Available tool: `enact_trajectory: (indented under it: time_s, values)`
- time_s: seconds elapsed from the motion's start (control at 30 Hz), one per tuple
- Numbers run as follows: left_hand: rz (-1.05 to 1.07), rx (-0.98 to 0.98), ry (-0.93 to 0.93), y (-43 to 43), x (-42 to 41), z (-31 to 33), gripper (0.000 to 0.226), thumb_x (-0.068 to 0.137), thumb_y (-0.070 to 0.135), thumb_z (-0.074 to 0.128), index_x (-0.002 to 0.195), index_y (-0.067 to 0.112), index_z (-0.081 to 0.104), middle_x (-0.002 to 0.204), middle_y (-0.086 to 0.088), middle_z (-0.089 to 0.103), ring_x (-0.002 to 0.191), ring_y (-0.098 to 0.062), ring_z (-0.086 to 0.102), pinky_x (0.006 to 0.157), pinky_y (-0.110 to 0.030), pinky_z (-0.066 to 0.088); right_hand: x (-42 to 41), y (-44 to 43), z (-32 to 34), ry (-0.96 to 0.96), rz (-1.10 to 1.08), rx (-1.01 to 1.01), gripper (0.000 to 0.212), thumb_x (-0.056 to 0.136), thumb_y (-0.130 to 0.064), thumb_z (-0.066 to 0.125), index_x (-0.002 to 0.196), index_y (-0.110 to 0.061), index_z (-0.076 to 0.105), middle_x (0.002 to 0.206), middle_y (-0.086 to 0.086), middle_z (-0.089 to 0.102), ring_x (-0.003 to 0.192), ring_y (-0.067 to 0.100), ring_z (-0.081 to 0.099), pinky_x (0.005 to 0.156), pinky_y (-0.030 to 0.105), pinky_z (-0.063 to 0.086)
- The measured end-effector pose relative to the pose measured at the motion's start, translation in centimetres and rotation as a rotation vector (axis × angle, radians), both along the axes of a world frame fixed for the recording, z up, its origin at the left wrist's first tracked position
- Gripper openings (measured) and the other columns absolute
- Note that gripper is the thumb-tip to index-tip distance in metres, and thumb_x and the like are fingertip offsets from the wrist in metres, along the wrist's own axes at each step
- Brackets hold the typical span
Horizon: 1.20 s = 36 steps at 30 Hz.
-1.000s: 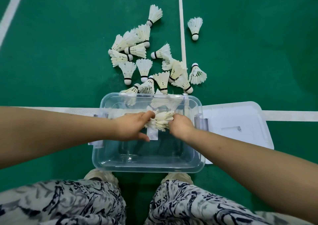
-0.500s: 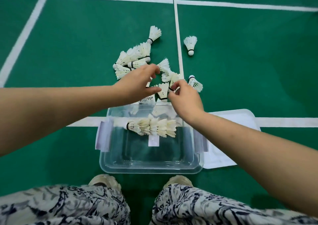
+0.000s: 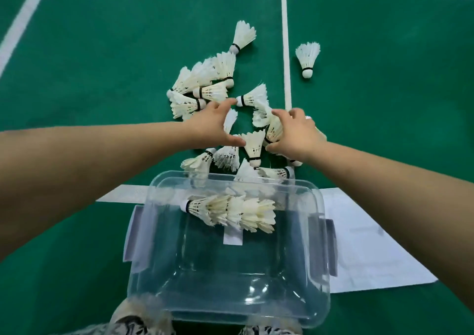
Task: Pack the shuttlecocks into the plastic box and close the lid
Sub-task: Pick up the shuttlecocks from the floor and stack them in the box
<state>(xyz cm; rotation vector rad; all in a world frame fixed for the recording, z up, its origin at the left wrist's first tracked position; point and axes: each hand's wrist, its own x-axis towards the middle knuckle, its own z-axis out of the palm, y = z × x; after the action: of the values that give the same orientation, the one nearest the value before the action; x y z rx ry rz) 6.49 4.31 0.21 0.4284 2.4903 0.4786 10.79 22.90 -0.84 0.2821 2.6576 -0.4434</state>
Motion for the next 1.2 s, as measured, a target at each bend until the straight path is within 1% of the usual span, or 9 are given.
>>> enact_trajectory:
  time_s: [0.13, 0.23, 0.43, 0.53, 0.63, 0.77, 0.9, 1.07, 1.2]
  values:
    - [-0.068, -0.075, -0.088, 1.5, -0.1, -3.0, 0.096, 0.068, 0.059, 0.068, 0.143, 0.034, 0.013, 0.146, -0.013, 0.026, 0.128, -0.032, 0.039, 0.105, -0.04, 0.034, -1.3, 0.6, -2.0, -0.097, 0.023, -0.103, 0.091, 0.069, -0.038, 0.079, 0.143, -0.032, 0.026, 0.148, 0.012, 0.022, 0.13, 0.038, 0.038, 0.109, 0.043, 0.035]
    - [-0.093, -0.035, -0.082, 2.5, 0.2, -4.1, 0.091, 0.071, 0.052, 0.07, 0.143, 0.031, 0.018, 0.145, -0.01, 0.027, 0.125, -0.029, 0.042, 0.102, -0.036, 0.036, -1.2, 0.4, -3.0, -0.062, 0.078, -0.102, 0.073, 0.072, -0.038, 0.077, 0.133, -0.027, 0.039, 0.136, 0.012, 0.037, 0.116, 0.033, 0.052, 0.1, 0.037, 0.042]
    - [-0.087, -0.077, -0.092, 3.9, 1.0, -4.8, 0.077, 0.074, 0.043, 0.071, 0.137, 0.023, 0.031, 0.138, -0.014, 0.031, 0.116, -0.032, 0.049, 0.098, -0.037, 0.04, -0.7, 0.2, -3.4, 0.035, 0.106, -0.075, 0.04, 0.08, -0.028, 0.07, 0.114, -0.022, 0.052, 0.116, 0.012, 0.051, 0.098, 0.032, 0.056, 0.079, 0.031, 0.041]
    - [-0.087, -0.088, -0.112, 4.4, 1.5, -4.7, 0.063, 0.08, 0.041, 0.065, 0.132, 0.021, 0.037, 0.133, -0.016, 0.031, 0.106, -0.031, 0.053, 0.093, -0.035, 0.042, -0.5, -0.6, -3.1, 0.049, 0.165, -0.08, 0.031, 0.079, -0.021, 0.068, 0.107, -0.019, 0.054, 0.108, 0.014, 0.055, 0.09, 0.032, 0.055, 0.077, 0.033, 0.045]
    - [-0.079, -0.099, -0.148, 4.5, 2.1, -4.7, 0.055, 0.085, 0.039, 0.059, 0.133, 0.02, 0.039, 0.133, -0.017, 0.032, 0.111, -0.03, 0.049, 0.092, -0.034, 0.04, -0.2, -1.0, -2.5, 0.058, 0.225, -0.064, 0.026, 0.081, -0.02, 0.065, 0.105, -0.017, 0.056, 0.108, 0.014, 0.058, 0.095, 0.033, 0.057, 0.076, 0.034, 0.044]
    - [0.056, -0.005, -0.144, 3.7, 2.1, -3.7, 0.04, 0.082, 0.032, 0.066, 0.118, 0.017, 0.057, 0.133, -0.012, 0.033, 0.111, -0.029, 0.05, 0.093, -0.031, 0.038, 0.0, -0.6, -1.6, 0.109, 0.197, -0.079, 0.022, 0.083, -0.023, 0.065, 0.103, -0.016, 0.059, 0.106, 0.013, 0.06, 0.093, 0.032, 0.058, 0.075, 0.033, 0.045]
    - [0.106, 0.068, -0.076, 2.8, 1.5, -1.5, 0.026, 0.077, 0.028, 0.072, 0.098, 0.015, 0.067, 0.107, -0.008, 0.058, 0.086, -0.02, 0.052, 0.069, -0.025, 0.04, 0.1, -1.0, 0.3, 0.154, 0.174, -0.117, 0.025, 0.083, -0.026, 0.066, 0.104, -0.016, 0.057, 0.109, 0.012, 0.062, 0.095, 0.031, 0.059, 0.081, 0.037, 0.049]
    - [0.129, 0.092, -0.016, 2.0, 1.1, 0.7, 0.023, 0.08, 0.025, 0.068, 0.101, 0.015, 0.064, 0.091, -0.001, 0.056, 0.083, -0.016, 0.048, 0.052, -0.021, 0.034, 0.5, -1.7, 3.5, 0.231, 0.145, -0.157, 0.029, 0.084, -0.027, 0.066, 0.108, -0.013, 0.057, 0.112, 0.014, 0.062, 0.1, 0.031, 0.057, 0.083, 0.037, 0.048]
    - [0.085, 0.051, -0.049, 1.3, 2.0, 0.9, 0.034, 0.082, 0.025, 0.066, 0.114, 0.014, 0.061, 0.101, -0.003, 0.057, 0.091, -0.019, 0.051, 0.073, -0.023, 0.04, 1.4, -2.1, 4.7, 0.191, 0.178, -0.128, 0.031, 0.085, -0.027, 0.065, 0.111, -0.013, 0.055, 0.113, 0.013, 0.061, 0.097, 0.03, 0.057, 0.079, 0.038, 0.049]
